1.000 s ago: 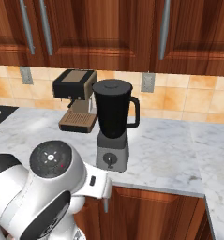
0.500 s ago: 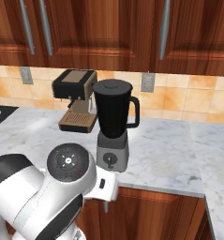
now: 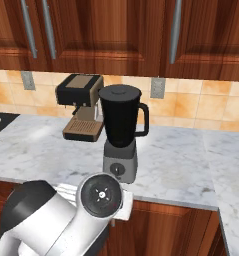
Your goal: Grab the limes from the fridge, place them in the blender, close the lid, and turn on the blender to create a marinade.
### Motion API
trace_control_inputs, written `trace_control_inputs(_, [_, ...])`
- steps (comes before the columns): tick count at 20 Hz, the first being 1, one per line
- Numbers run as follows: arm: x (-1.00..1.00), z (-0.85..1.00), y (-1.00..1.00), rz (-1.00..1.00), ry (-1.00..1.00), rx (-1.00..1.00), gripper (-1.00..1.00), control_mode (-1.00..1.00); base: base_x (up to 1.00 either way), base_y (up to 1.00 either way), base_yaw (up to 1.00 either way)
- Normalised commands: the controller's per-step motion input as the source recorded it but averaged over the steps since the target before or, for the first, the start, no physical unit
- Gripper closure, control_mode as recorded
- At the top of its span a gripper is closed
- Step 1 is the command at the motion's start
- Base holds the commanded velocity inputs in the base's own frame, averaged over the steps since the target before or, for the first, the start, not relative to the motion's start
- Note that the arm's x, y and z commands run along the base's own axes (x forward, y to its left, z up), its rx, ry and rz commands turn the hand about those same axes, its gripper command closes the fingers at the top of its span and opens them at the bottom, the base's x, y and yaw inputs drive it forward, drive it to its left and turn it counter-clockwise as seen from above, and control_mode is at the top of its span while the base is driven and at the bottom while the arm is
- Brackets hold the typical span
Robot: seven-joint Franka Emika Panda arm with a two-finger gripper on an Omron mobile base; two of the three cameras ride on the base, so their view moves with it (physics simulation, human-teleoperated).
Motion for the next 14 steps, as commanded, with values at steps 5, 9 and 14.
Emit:
trace_control_inputs(5, [0.55, -0.34, 0.07, 0.11, -0.01, 0.10, 1.00, -1.00, 0.00, 0.00, 0.00])
trace_control_inputs(9, [0.55, -0.28, 0.01, 0.08, -0.06, 0.03, 1.00, -1.00, 0.00, 0.00, 0.00])
trace_control_inputs(14, [0.46, -0.58, 0.02, 0.07, 0.00, 0.01, 1.00, -1.00, 0.00, 0.00, 0.00])
